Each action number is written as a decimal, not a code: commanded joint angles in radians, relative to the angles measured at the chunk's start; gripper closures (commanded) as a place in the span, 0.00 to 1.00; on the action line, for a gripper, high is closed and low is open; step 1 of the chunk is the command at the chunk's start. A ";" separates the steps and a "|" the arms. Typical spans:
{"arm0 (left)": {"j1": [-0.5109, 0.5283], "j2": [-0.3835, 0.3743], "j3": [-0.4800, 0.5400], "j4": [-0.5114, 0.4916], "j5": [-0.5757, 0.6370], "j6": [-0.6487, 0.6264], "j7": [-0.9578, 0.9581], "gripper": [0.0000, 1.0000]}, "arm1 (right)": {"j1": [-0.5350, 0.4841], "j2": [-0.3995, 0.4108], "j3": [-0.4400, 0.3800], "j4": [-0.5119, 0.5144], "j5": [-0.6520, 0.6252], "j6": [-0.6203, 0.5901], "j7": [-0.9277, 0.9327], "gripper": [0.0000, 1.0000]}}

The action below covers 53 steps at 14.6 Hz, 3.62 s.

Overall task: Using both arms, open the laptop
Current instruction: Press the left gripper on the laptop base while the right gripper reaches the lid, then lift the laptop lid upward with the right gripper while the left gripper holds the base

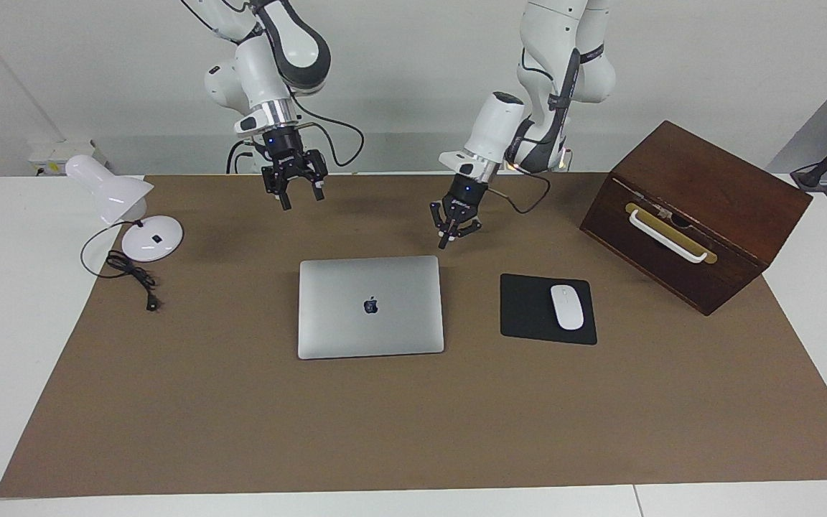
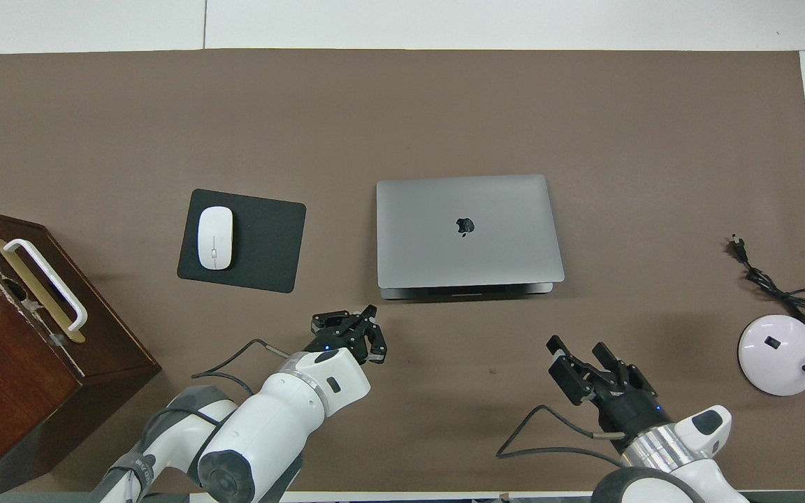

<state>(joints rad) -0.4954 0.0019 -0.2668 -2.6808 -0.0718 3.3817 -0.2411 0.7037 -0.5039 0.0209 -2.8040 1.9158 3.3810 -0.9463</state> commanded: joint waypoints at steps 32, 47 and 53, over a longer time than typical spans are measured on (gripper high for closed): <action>0.000 0.291 0.026 0.187 0.020 0.120 0.149 1.00 | -0.144 0.542 0.013 0.508 0.467 -0.183 -0.098 0.00; 0.003 0.305 0.032 0.187 0.026 0.120 0.190 1.00 | -0.168 0.594 0.013 0.624 0.422 -0.183 -0.098 0.00; 0.003 0.305 0.034 0.185 0.027 0.120 0.195 1.00 | -0.165 0.620 0.014 0.679 0.399 -0.183 -0.101 0.00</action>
<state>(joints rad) -0.4936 0.2629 -0.2520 -2.5119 -0.0606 3.4875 -0.0679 0.5545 0.0925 0.0294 -2.1602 2.3421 3.2098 -1.0178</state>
